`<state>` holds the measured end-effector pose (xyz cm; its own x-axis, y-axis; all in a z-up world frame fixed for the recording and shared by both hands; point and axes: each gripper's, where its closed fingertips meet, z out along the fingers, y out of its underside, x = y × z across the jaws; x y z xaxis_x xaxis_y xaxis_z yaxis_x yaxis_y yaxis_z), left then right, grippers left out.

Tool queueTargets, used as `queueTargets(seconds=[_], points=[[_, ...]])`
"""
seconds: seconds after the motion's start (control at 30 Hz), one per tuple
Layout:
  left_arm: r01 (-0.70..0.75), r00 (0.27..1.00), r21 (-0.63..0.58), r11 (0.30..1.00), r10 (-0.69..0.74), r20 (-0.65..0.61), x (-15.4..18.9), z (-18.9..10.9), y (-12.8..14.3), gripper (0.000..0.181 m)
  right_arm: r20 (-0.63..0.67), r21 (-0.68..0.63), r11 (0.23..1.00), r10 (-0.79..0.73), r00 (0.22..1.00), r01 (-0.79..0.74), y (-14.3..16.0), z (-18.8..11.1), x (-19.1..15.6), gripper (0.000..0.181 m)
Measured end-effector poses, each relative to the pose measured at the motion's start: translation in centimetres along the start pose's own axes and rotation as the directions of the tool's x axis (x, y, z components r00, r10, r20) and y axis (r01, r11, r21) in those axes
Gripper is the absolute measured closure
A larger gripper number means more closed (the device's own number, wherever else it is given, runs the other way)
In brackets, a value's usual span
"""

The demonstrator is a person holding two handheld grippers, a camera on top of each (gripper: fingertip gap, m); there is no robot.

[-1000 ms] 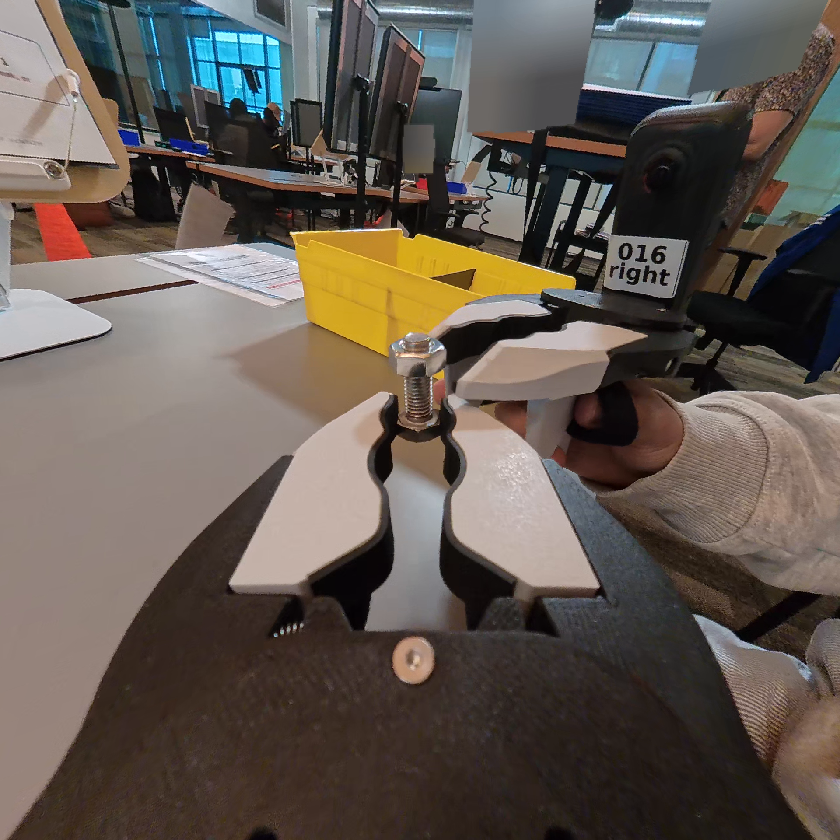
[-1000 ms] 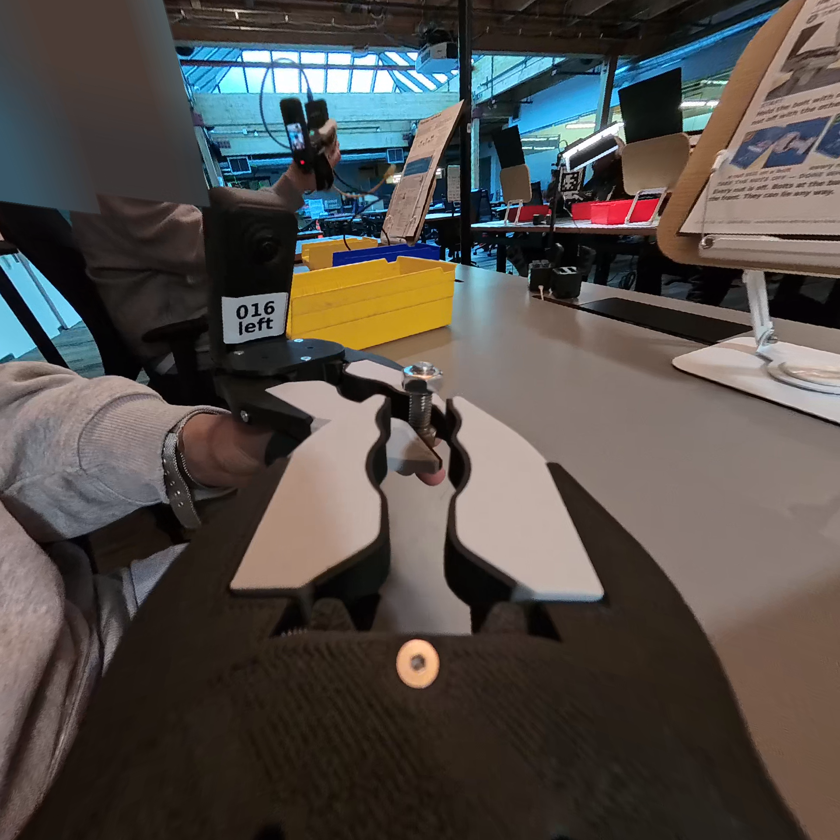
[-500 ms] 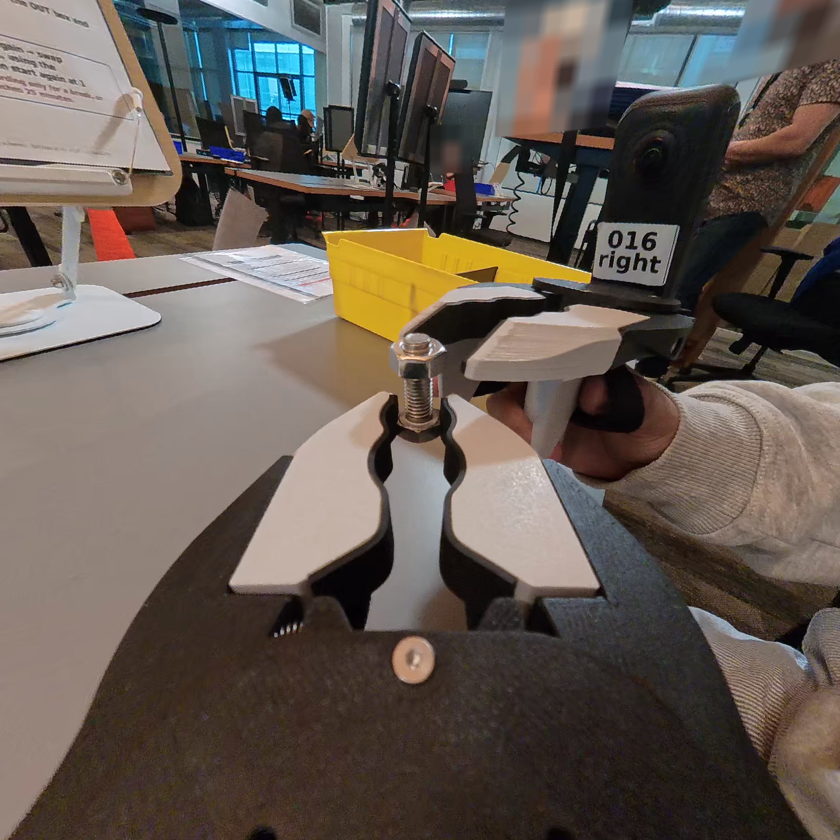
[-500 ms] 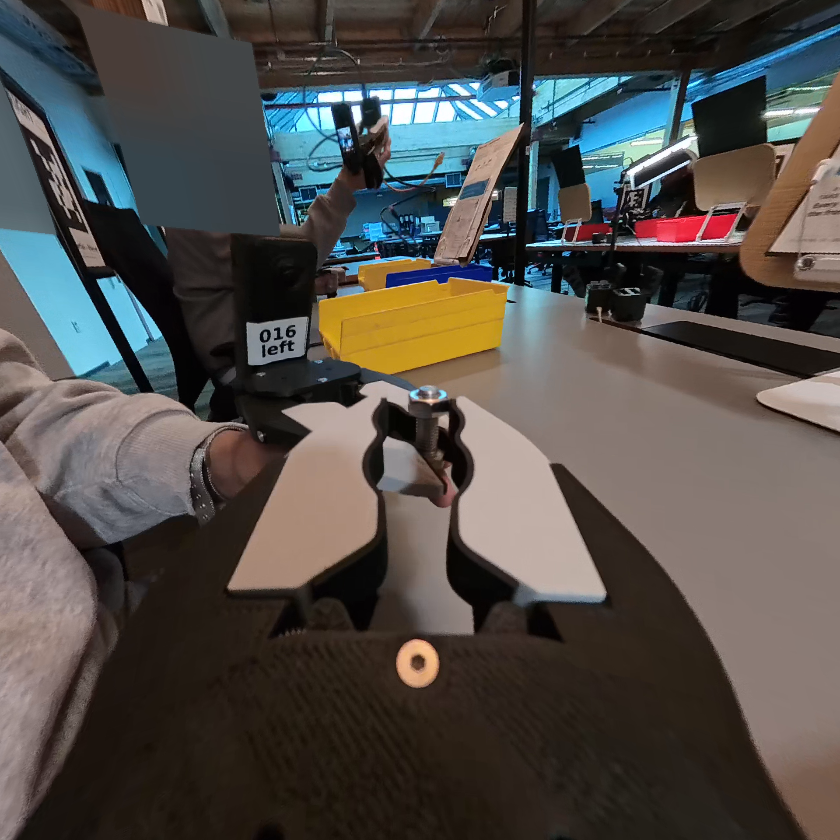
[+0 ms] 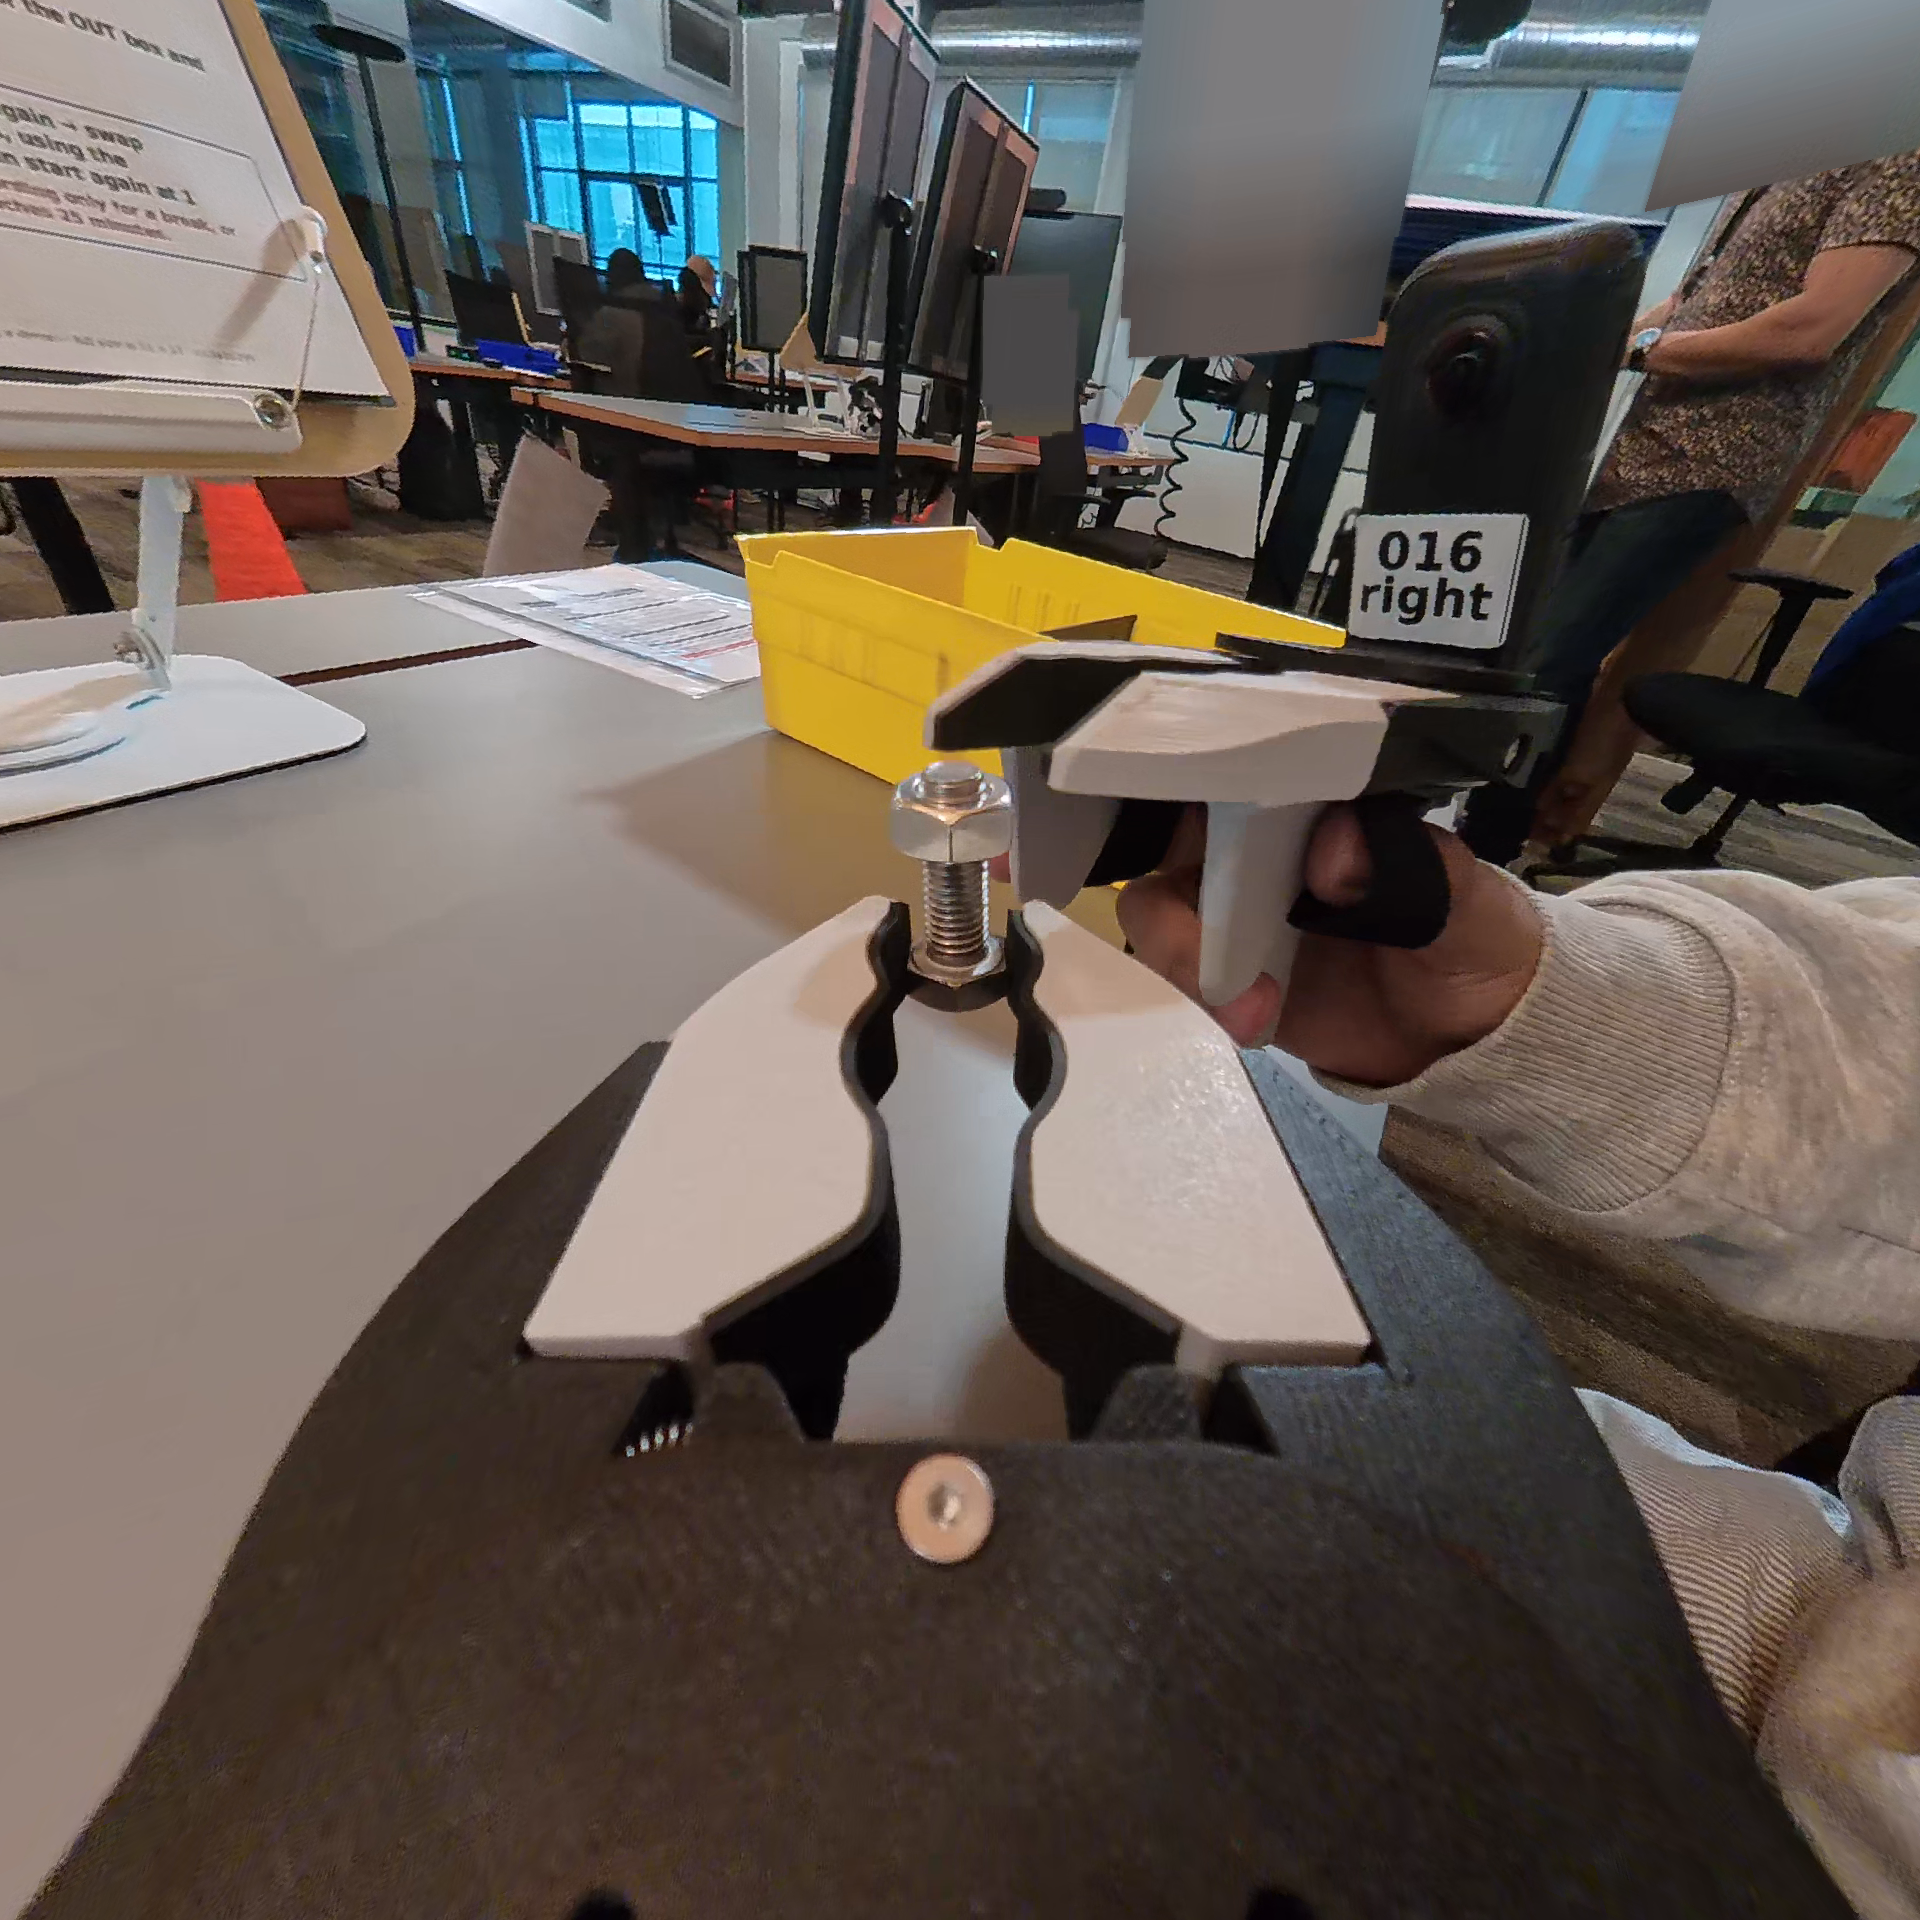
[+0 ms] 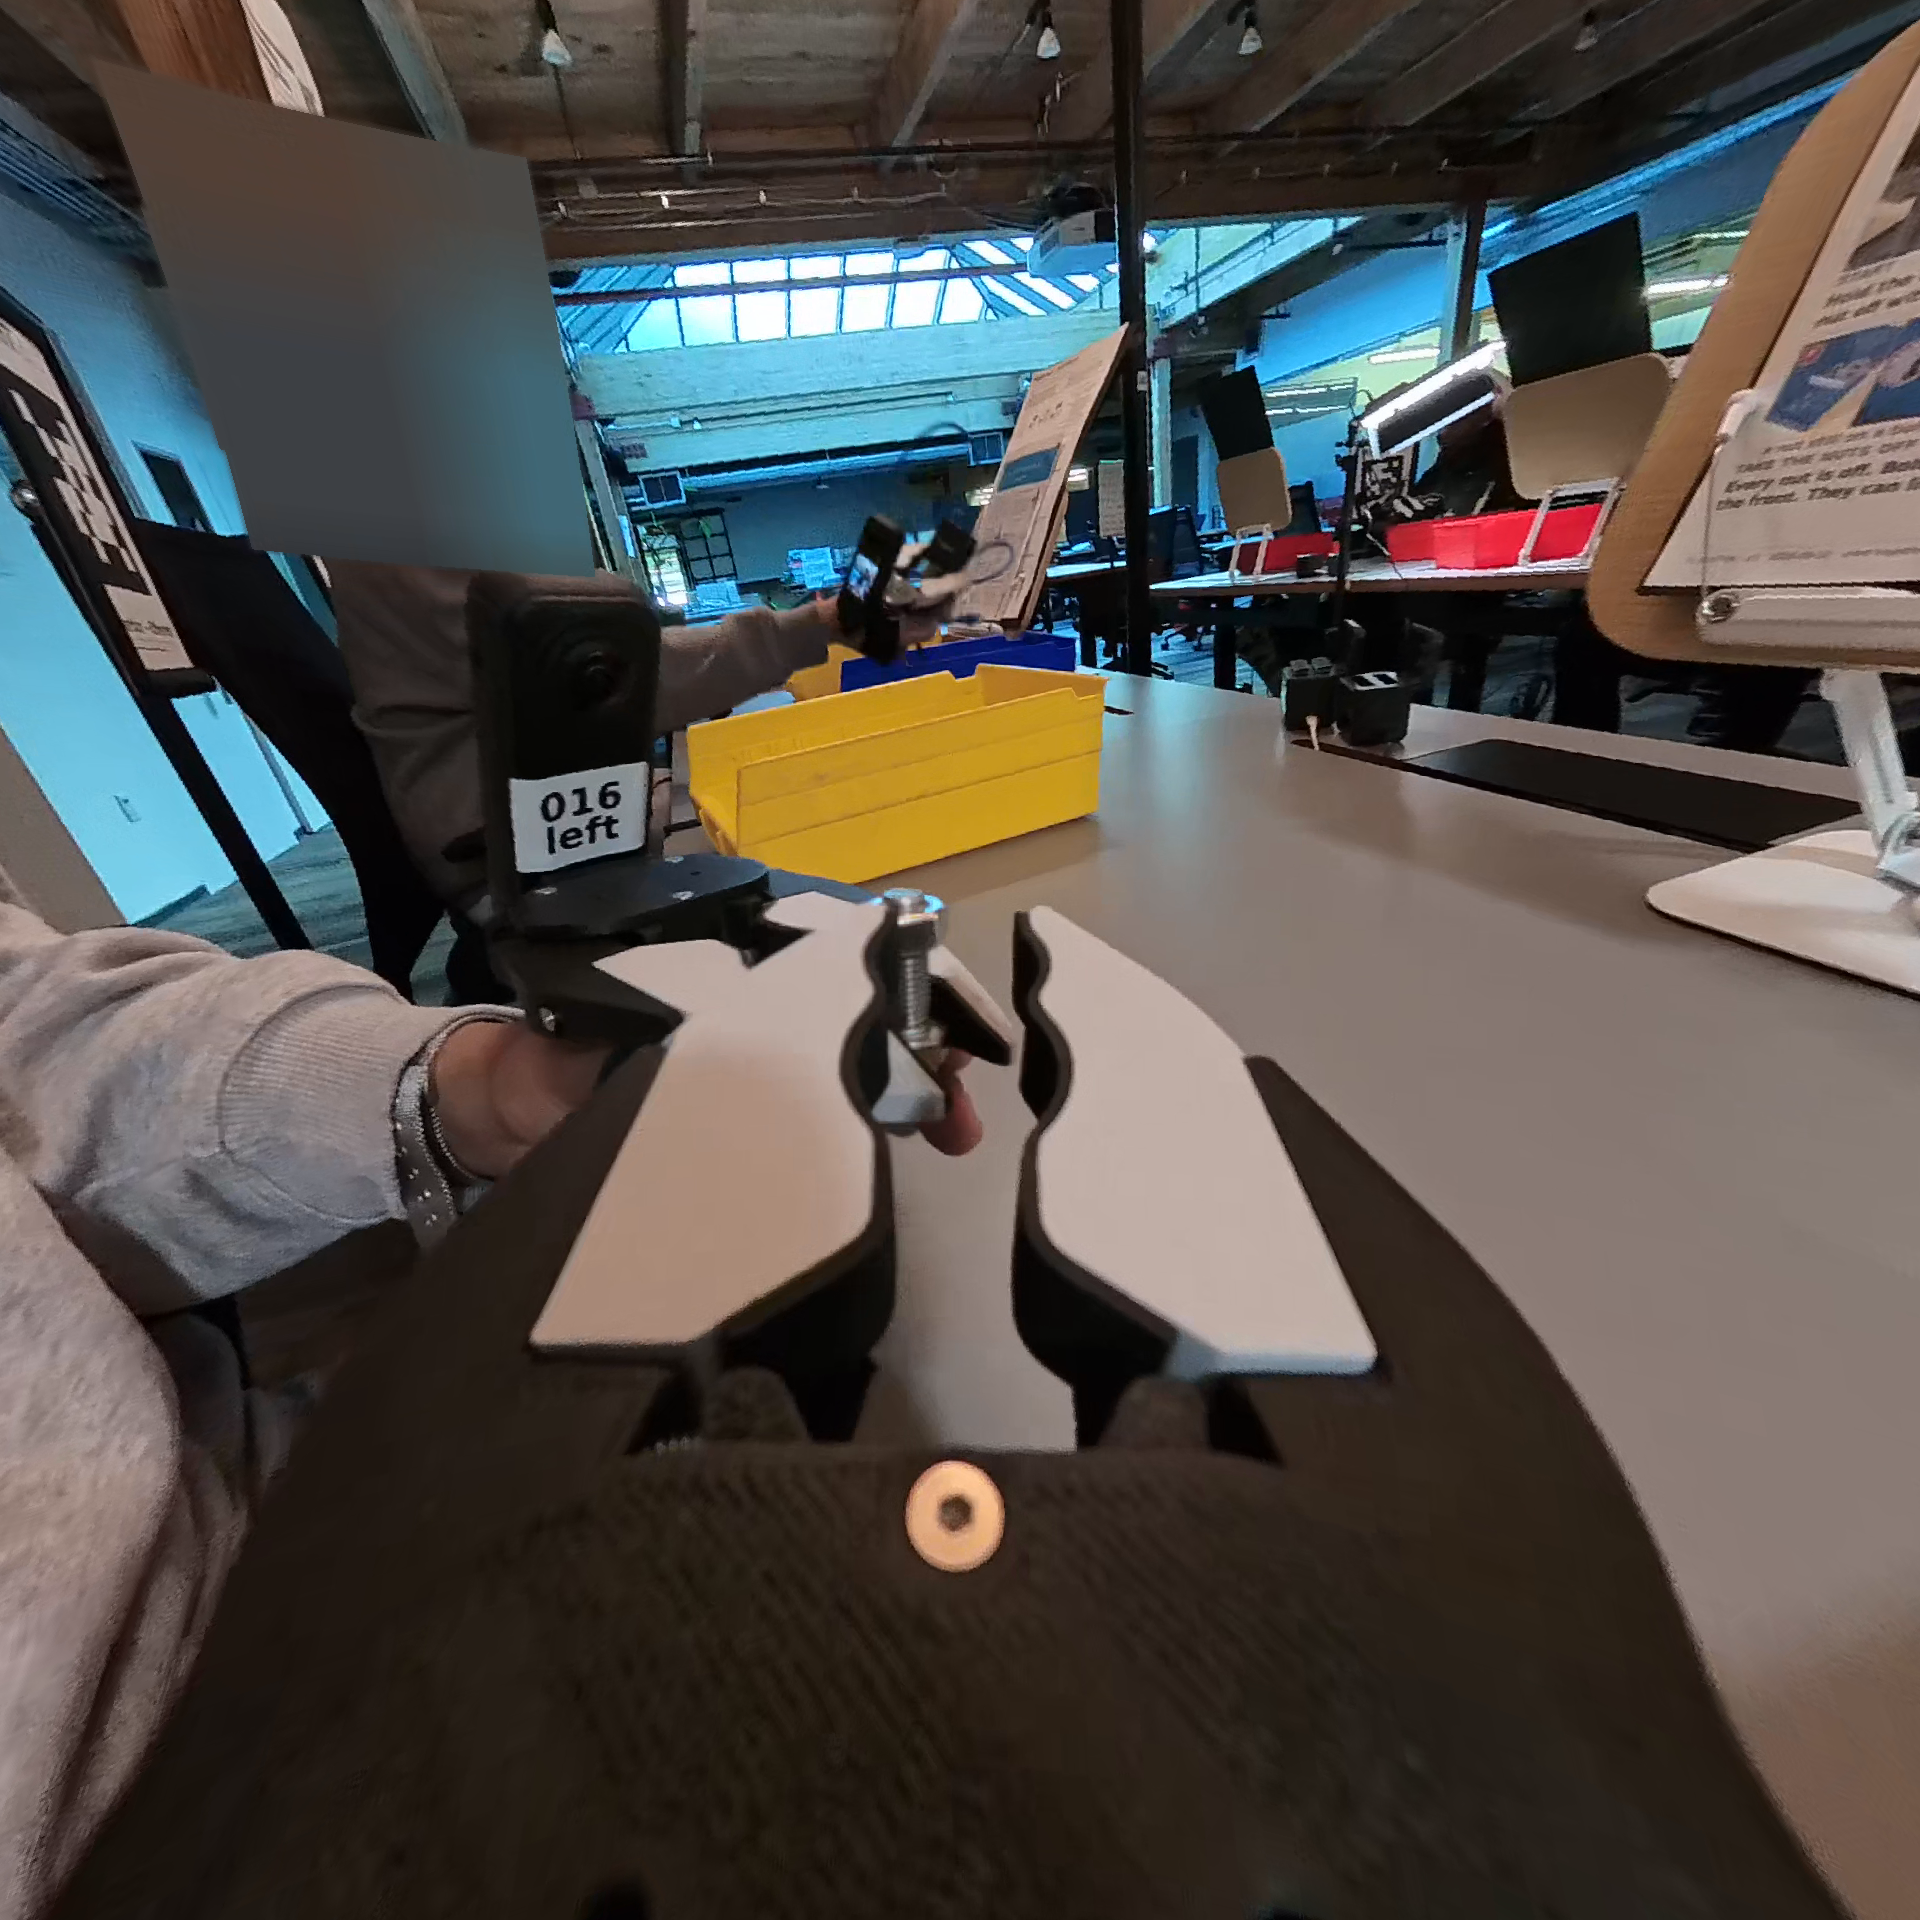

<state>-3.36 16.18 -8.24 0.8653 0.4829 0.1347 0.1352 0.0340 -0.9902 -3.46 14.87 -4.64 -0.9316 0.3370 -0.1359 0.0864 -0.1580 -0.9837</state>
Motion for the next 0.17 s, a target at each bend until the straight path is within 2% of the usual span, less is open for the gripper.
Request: queueTargets(seconds=[0.17], points=[[-0.002, 1.000, -0.008, 1.000, 0.002, -0.019, 0.46, 0.40, 0.20, 0.163, -0.003, -0.037, 0.998, -0.042, 0.999, 0.042, 0.55, 0.07, -0.50, 0.159]])
